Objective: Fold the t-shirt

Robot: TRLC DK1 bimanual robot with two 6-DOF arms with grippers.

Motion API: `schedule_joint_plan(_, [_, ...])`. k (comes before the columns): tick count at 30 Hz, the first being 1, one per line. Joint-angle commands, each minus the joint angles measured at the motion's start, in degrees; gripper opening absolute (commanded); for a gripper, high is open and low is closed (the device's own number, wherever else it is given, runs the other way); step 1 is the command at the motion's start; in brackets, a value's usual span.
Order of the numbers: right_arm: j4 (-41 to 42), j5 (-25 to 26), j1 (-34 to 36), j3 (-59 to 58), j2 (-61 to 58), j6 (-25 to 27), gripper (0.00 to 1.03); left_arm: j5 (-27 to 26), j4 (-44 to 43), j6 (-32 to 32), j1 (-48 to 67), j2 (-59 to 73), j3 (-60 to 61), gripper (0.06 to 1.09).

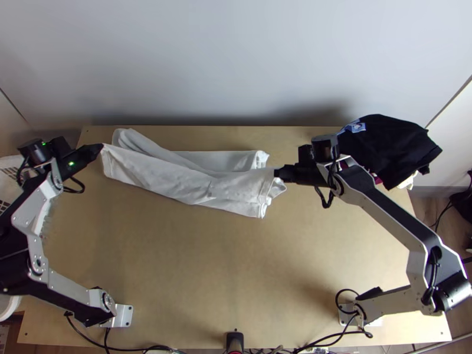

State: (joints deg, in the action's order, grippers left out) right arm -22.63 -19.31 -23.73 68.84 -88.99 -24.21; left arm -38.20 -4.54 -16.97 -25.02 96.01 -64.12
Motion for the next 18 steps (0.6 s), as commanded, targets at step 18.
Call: schedule_joint_plan(18, [1.45, 5.60, 0.35, 10.44, -20.96, -0.49, 0.03, 14.11, -6.71, -3.07, 4.71, 16.49, -7.34, 0.10])
